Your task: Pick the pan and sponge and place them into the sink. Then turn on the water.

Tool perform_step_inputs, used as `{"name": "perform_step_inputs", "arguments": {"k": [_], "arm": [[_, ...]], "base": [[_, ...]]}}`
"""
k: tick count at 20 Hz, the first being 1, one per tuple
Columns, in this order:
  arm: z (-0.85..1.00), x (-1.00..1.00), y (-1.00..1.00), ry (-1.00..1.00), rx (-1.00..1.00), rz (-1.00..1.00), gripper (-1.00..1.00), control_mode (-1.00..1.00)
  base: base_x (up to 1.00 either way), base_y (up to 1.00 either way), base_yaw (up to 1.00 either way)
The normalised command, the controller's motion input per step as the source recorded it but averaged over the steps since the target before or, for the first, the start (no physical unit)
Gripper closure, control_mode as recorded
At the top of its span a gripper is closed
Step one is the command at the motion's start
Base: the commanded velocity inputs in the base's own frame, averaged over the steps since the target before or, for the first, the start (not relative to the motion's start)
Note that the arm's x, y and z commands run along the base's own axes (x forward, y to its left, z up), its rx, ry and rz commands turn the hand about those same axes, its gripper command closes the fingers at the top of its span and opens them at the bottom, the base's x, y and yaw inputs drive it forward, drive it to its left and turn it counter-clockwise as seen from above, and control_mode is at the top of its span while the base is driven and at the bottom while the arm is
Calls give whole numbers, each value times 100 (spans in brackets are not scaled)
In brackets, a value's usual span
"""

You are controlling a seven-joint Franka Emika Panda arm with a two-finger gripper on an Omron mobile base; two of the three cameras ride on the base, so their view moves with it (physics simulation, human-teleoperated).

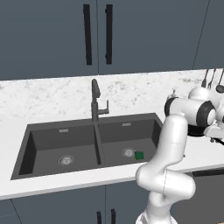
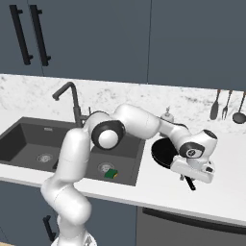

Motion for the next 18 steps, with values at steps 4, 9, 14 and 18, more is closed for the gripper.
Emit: {"name": "perform_step_inputs", "arguments": {"k": [4, 9, 14, 18], "arm": [[0, 1, 35, 0, 0, 11, 100, -100], [13, 0, 59, -15, -3, 19, 100, -100], [16, 0, 60, -27, -2, 20, 100, -100], [11, 0, 61, -12, -3, 20, 100, -100]], "base": [[0, 0, 0], [0, 0, 0], [0, 0, 0], [0, 0, 0]]}}
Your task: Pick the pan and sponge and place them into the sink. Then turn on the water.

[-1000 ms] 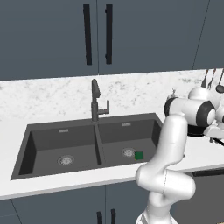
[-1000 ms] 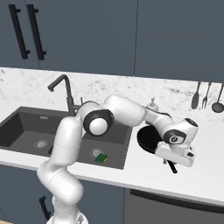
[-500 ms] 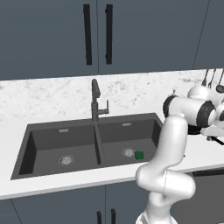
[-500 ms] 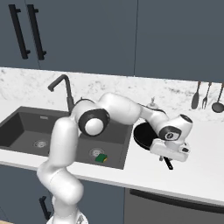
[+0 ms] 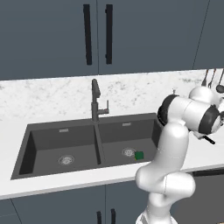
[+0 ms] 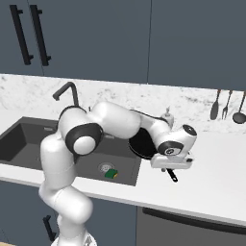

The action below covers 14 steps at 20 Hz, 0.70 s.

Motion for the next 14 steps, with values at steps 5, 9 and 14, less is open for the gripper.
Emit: {"name": "perform_step_inputs", "arguments": {"k": [5, 9, 14], "arm": [[7, 6, 75, 0, -8, 20, 100, -100], [12, 29, 66, 2, -3, 23, 100, -100], [0, 39, 58, 1, -1, 21, 100, -100]], "base": [[0, 0, 0], [0, 0, 0], [0, 0, 0]]}}
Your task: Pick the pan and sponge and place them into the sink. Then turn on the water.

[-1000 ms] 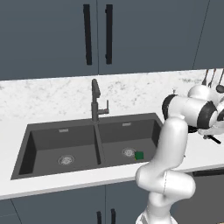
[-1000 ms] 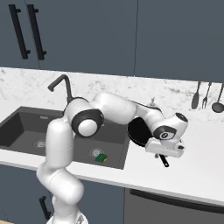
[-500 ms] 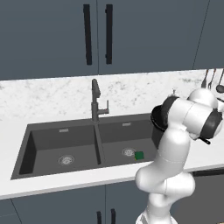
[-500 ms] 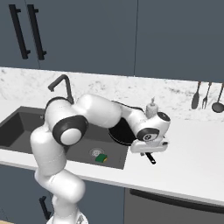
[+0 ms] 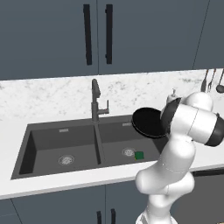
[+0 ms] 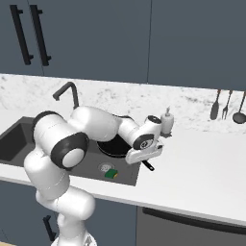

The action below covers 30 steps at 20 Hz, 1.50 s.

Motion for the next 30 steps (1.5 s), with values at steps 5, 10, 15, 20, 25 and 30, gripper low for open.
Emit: {"name": "perform_step_inputs", "arguments": {"k": [5, 10, 15, 20, 25, 30], "arm": [[0, 44, 51, 6, 0, 15, 100, -100], [-1, 18, 13, 6, 0, 3, 100, -100], [-1, 1, 0, 0, 0, 0, 100, -100], [-26, 2, 32, 0, -1, 0, 100, -100], [-34, 4, 56, 1, -6, 0, 100, -100], [-33, 12, 38, 1, -3, 0, 100, -100]], "base": [[0, 0, 0], [0, 0, 0], [0, 0, 0], [0, 0, 0], [0, 0, 0], [0, 0, 0]]}}
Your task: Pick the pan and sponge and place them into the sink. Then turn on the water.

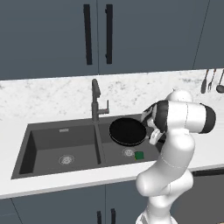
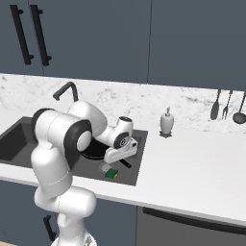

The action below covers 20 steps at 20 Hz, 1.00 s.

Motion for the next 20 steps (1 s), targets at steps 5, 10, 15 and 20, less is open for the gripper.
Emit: {"name": "perform_step_inputs", "arguments": {"k": [5, 10, 15, 20], "arm": [[-38, 17, 23, 0, 0, 0, 100, -100], [-44, 24, 19, 0, 0, 0, 100, -100], [-43, 29, 12, 0, 0, 0, 100, -100], [-44, 22, 13, 0, 0, 0, 100, -100]], "base": [[0, 0, 0], [0, 0, 0], [0, 0, 0], [0, 0, 0]]}}
